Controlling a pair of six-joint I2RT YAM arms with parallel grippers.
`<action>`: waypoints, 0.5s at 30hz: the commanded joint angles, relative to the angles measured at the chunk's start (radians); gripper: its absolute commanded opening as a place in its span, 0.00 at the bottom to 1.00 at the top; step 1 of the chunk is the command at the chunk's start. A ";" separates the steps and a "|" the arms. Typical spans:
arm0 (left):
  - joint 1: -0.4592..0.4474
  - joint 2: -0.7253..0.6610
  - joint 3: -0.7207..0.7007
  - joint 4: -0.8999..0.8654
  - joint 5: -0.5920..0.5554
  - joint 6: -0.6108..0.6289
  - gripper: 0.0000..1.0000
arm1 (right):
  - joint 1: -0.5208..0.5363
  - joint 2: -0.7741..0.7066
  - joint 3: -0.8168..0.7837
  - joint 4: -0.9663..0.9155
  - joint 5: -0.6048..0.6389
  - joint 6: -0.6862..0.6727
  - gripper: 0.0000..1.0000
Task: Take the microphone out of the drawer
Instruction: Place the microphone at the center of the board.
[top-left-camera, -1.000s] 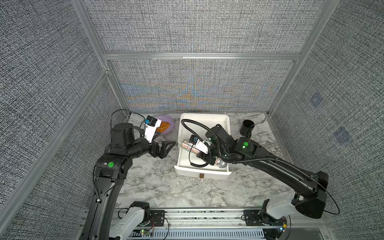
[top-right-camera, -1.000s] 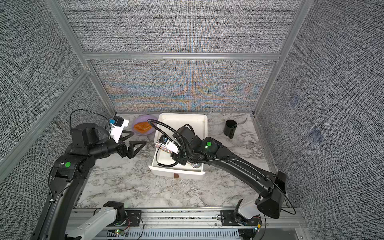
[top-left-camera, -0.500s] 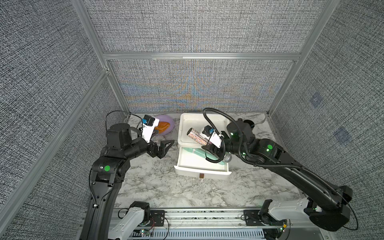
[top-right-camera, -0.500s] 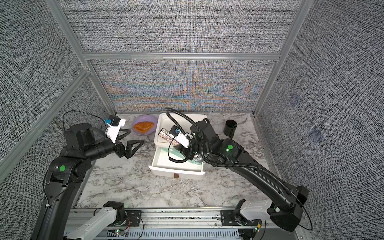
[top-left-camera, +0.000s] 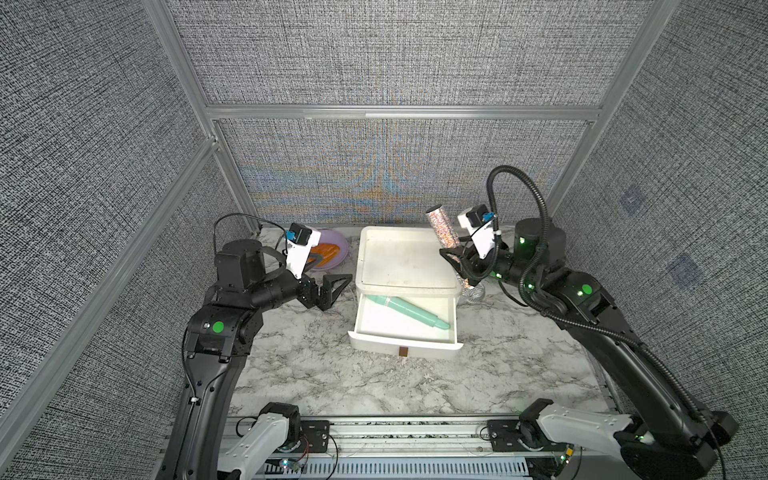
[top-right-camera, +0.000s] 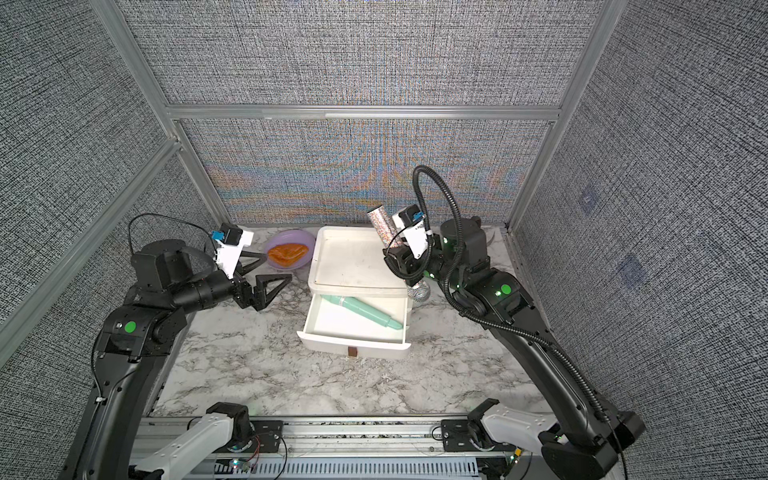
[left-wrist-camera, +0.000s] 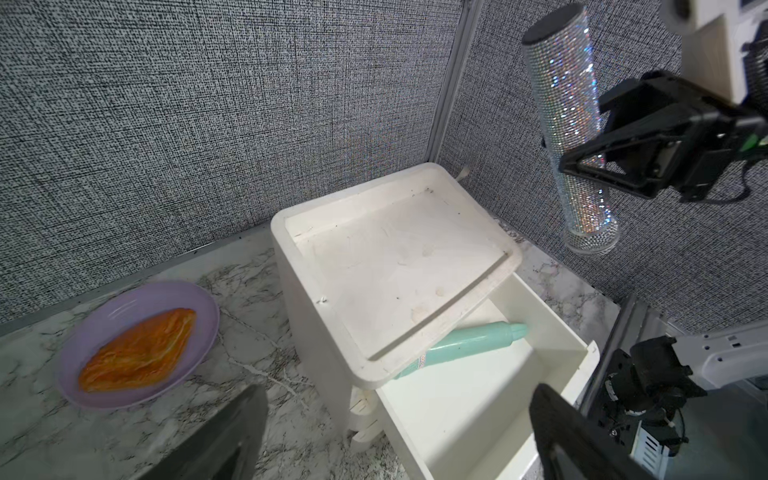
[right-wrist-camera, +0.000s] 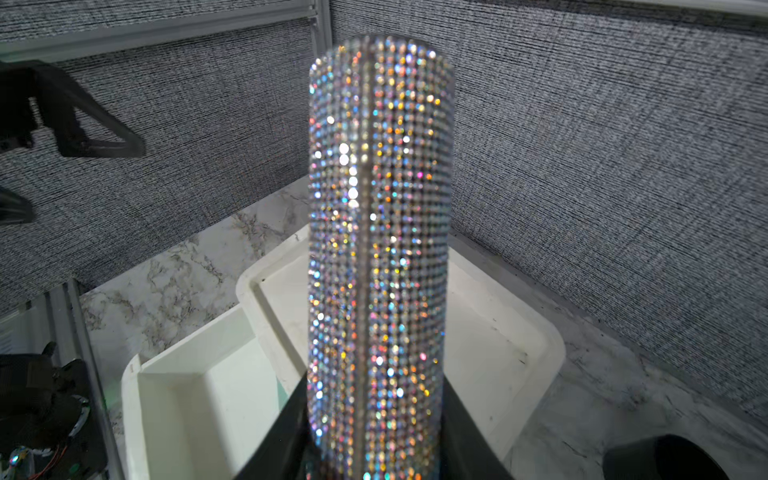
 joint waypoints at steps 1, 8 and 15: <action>0.000 0.006 -0.014 0.085 0.069 -0.045 1.00 | -0.072 -0.020 -0.050 0.073 0.000 0.089 0.00; -0.001 0.053 -0.006 0.100 0.127 -0.054 1.00 | -0.272 -0.076 -0.199 0.163 -0.034 0.188 0.00; -0.001 0.062 0.016 0.076 0.098 -0.035 1.00 | -0.399 0.013 -0.311 0.173 -0.029 0.230 0.00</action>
